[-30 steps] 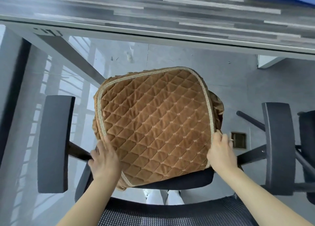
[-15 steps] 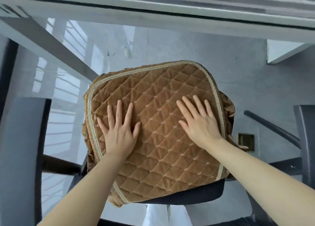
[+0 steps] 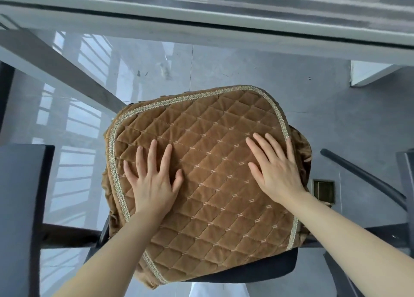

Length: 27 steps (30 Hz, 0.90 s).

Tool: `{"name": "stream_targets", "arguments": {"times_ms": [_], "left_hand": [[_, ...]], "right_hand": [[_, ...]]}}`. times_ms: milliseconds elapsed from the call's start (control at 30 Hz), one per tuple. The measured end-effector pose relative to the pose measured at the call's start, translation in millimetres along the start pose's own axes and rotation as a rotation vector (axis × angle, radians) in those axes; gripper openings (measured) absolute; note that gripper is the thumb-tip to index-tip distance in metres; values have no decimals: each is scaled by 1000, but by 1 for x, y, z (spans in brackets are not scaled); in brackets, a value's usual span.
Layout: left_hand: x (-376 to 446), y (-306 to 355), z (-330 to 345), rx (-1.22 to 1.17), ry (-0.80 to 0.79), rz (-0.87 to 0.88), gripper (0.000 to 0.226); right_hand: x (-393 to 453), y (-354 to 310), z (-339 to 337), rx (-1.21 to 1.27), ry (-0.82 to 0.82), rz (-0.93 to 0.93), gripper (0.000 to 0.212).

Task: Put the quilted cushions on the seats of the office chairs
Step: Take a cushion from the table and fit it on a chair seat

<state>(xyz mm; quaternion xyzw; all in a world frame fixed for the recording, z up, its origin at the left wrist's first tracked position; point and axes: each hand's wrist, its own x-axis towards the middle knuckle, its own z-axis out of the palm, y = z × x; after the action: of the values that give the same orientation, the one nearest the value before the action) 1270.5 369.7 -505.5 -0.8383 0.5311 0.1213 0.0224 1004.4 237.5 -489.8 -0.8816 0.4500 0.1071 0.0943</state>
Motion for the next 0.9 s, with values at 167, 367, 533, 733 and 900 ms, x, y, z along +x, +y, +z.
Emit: {"name": "stream_targets", "arguments": {"times_ms": [167, 367, 533, 733, 900], "left_hand": [[40, -4, -13, 4, 8, -23, 64], [59, -4, -4, -27, -3, -69, 66], [61, -5, -8, -16, -70, -73, 66], [46, 19, -35, -104, -180, -151, 64], [-7, 53, -66, -150, -289, -12, 60]], "right_hand": [[49, -8, -13, 68, -8, 90, 57], [71, -18, 3, -4, -15, 162, 57], [71, -19, -5, -3, -62, 170, 58], [34, -39, -31, 120, -181, 203, 61], [-43, -49, -69, 189, -265, 214, 62]]}}
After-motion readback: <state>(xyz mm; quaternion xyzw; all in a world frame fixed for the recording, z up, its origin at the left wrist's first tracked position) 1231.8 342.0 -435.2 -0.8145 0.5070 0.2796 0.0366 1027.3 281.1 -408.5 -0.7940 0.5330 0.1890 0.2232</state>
